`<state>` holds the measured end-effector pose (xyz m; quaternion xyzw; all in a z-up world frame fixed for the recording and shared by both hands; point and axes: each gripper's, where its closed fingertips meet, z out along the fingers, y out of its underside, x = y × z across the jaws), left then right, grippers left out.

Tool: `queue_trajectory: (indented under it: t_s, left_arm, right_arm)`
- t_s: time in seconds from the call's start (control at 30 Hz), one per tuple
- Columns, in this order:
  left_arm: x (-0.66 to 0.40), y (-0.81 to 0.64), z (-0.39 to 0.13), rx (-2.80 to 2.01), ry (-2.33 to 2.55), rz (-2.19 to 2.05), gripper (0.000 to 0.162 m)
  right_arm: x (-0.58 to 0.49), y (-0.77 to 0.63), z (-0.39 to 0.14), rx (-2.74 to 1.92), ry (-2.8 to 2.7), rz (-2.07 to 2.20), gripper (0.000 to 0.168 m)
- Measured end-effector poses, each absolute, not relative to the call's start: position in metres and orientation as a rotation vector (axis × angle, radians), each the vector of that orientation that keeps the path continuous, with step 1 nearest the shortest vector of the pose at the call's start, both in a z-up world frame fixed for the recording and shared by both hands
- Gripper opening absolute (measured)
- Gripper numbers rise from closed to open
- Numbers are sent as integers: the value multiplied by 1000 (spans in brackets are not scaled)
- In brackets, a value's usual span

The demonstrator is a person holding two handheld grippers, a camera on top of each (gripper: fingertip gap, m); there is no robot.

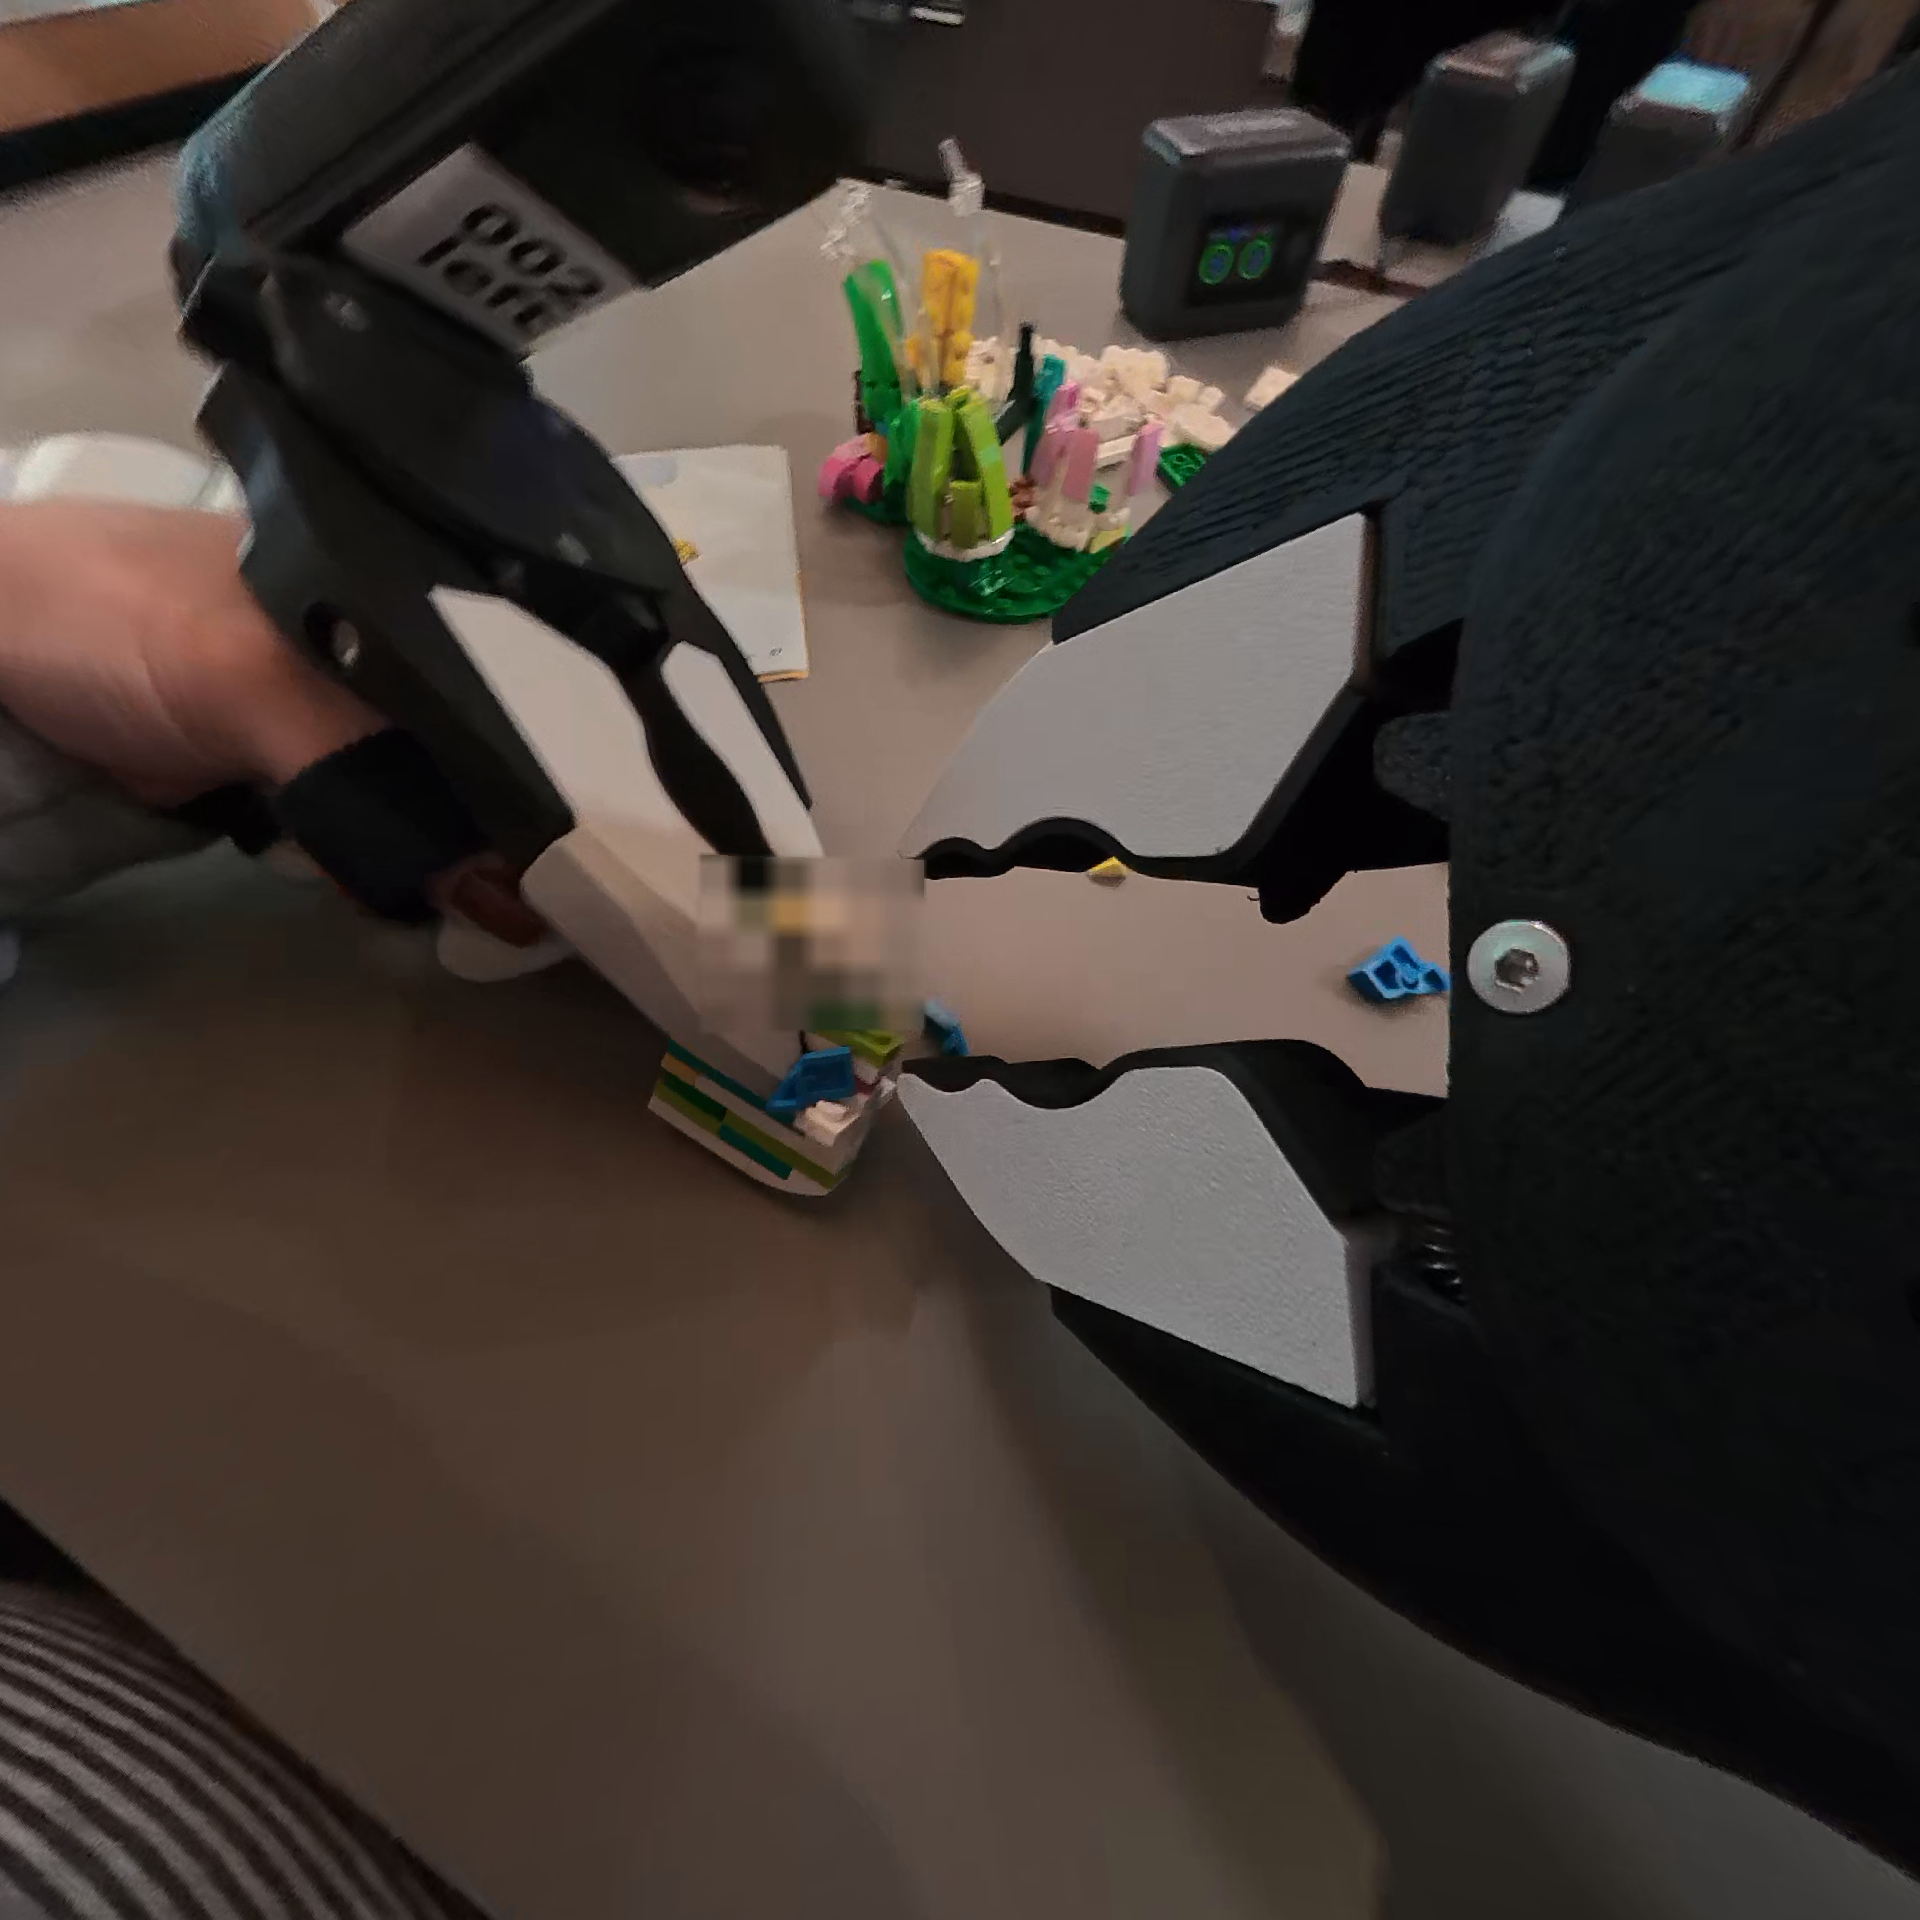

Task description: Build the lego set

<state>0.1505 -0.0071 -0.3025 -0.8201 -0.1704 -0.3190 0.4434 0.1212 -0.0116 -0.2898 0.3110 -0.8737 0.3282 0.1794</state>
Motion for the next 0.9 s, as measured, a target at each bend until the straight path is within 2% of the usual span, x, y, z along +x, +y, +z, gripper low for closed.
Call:
queue_trajectory:
  t_s: [0.03,0.17,0.4,0.73,0.9]
  left_arm:
    - [150,-8,-301,-2026,-412,-782,9]
    - [141,-13,-301,-2069,-353,-612,9]
    - [138,-13,-304,-2158,-201,-345,9]
    - [154,-25,-293,-2149,2,-273,9]
    - [144,-55,-289,-2144,-99,-184,9]
  right_arm:
    - [121,-10,-288,855,-2477,940,32]
    - [112,-4,-279,680,-2526,999,29]
    - [120,-17,-255,250,-2721,1378,18]
    - [118,-16,-262,131,-2804,1370,20]
    - [113,-1,-277,77,-2826,1261,20]
